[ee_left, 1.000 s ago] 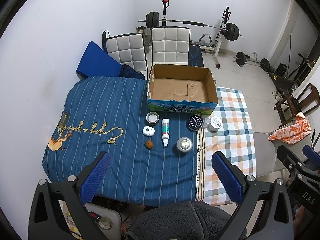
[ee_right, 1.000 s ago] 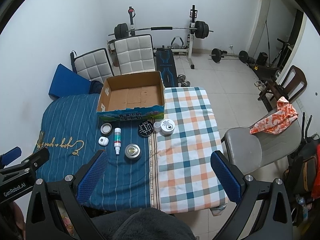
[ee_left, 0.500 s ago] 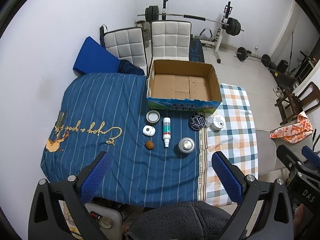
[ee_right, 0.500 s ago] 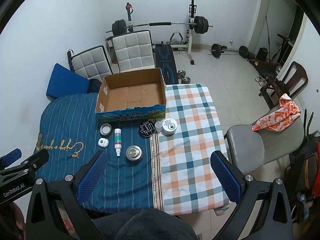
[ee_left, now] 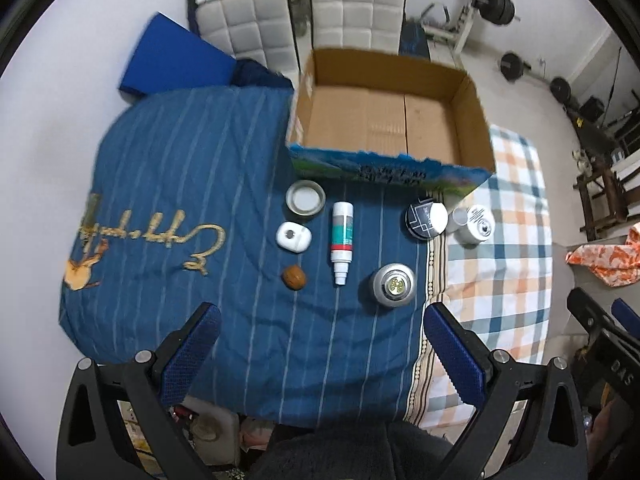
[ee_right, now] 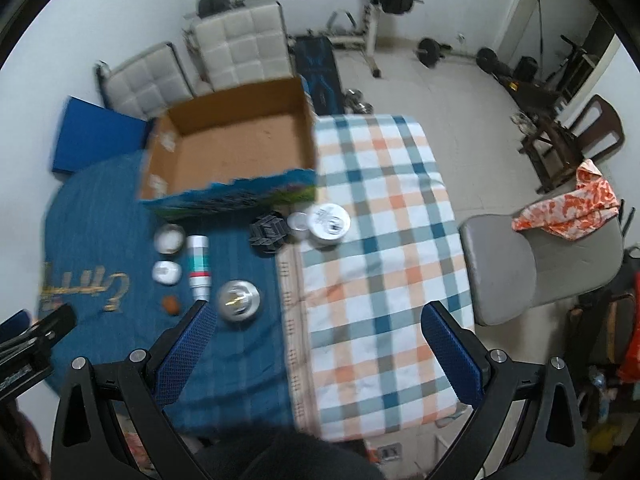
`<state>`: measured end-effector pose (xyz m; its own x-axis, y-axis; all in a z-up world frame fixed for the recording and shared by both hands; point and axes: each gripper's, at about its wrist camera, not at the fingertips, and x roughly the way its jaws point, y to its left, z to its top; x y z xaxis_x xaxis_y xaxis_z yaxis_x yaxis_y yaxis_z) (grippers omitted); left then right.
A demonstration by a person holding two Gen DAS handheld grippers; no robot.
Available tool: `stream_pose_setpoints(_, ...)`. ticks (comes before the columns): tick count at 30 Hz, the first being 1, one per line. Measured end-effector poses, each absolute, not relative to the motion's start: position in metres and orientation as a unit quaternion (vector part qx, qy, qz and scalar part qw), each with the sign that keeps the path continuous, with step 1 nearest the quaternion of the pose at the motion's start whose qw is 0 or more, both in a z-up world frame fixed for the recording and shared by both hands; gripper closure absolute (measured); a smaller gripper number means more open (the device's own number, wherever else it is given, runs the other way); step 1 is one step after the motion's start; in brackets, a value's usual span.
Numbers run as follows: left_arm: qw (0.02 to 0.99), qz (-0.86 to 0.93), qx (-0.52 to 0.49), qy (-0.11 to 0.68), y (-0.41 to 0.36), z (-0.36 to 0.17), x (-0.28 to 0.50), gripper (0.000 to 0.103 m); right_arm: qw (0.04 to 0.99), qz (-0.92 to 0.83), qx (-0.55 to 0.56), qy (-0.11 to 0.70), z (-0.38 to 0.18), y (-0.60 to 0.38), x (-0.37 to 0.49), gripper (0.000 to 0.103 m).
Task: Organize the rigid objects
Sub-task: 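Grasp the silver tin with the left tool while the right tool grasps the white cream jar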
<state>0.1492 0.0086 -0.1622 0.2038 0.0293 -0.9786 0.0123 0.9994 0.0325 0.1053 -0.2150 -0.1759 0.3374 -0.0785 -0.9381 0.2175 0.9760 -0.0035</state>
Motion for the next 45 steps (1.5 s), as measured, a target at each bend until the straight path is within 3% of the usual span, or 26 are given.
stream_pose_setpoints(11, 0.721, -0.021, 0.046, 0.691, -0.036, -0.272, 0.198, 0.000, 0.769, -0.102, 0.030, 0.630, -0.304, -0.247, 0.180, 0.000)
stream_pose_setpoints(25, 0.614, -0.017, 0.026, 0.789, -0.075, -0.424, 0.196, 0.000, 0.713, -0.044, 0.006, 0.700, -0.434, -0.282, 0.237, 0.000)
stream_pose_setpoints(28, 0.617, -0.010, 0.042, 0.786, -0.083, -0.440, 0.201, 0.011, 0.708, -0.031, 0.000, 0.705, -0.447, -0.287, 0.247, 0.000)
stream_pose_setpoints(31, 0.613, -0.017, 0.027, 0.789, -0.087, -0.447, 0.206, 0.034, 0.708, -0.018, -0.006, 0.706, -0.460, -0.290, 0.261, 0.000)
stream_pose_setpoints(35, 0.621, -0.006, 0.030, 0.783, -0.091, -0.445, 0.214, 0.034, 0.707, 0.001, -0.009, 0.707, -0.475, -0.289, 0.278, 0.002)
stream_pose_setpoints(37, 0.622, -0.003, 0.028, 0.783, -0.091, -0.440, 0.216, 0.034, 0.705, 0.012, -0.001, 0.709, -0.483, -0.287, 0.286, 0.004)
stream_pose_setpoints(40, 0.624, 0.002, 0.028, 0.781, -0.092, -0.439, 0.224, 0.034, 0.703, 0.021, 0.002, 0.711, -0.490, -0.283, 0.293, 0.016)
stream_pose_setpoints(42, 0.625, 0.004, 0.025, 0.780, -0.091, -0.438, 0.224, 0.034, 0.699, 0.030, 0.010, 0.715, -0.495, -0.281, 0.298, 0.032)
stream_pose_setpoints(45, 0.626, 0.004, 0.023, 0.779, -0.093, -0.432, 0.227, 0.034, 0.690, 0.033, 0.014, 0.723, -0.499, -0.277, 0.301, 0.032)
